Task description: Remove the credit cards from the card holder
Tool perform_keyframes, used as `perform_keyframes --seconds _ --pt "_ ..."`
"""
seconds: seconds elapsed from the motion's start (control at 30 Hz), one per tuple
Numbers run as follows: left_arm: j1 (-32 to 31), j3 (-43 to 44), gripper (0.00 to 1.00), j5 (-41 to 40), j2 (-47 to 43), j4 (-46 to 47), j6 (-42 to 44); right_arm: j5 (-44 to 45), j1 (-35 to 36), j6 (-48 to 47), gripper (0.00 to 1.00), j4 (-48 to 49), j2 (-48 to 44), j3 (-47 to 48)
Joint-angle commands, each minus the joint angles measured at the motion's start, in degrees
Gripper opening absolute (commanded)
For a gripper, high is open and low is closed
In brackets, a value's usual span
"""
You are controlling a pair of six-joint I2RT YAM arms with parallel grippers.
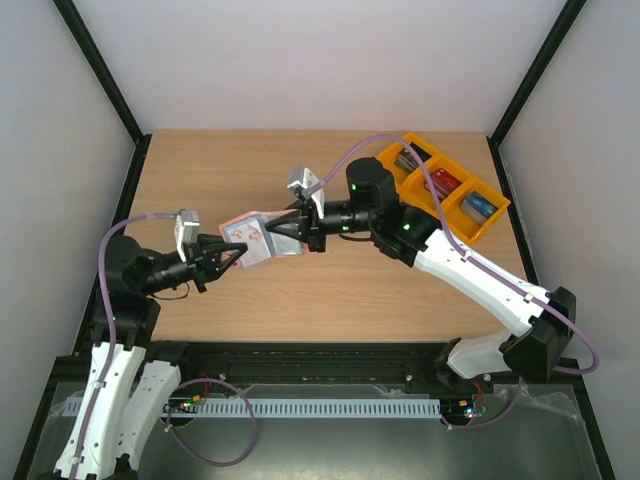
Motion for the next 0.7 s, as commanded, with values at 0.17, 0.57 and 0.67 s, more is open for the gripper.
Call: perform_keyframes --seconds 0.17,0.57,0.67 --pt "0.31 -1.86 0.13 3.17 -2.8 6.95 -1.53 -9.15 -0.32 -3.76 0.02 -4.67 -2.21 1.36" --pt "0.31 -4.92 0.35 2.91 -4.92 9.94 -3.59 -11.85 -0.5 -2.07 0.02 -2.94 -2.76 1.97" --pt "0.33 -5.09 0.43 3.26 -5.21 8.7 -2.51 -12.1 -0.62 -1.52 0.02 -2.37 -2.83 2.07"
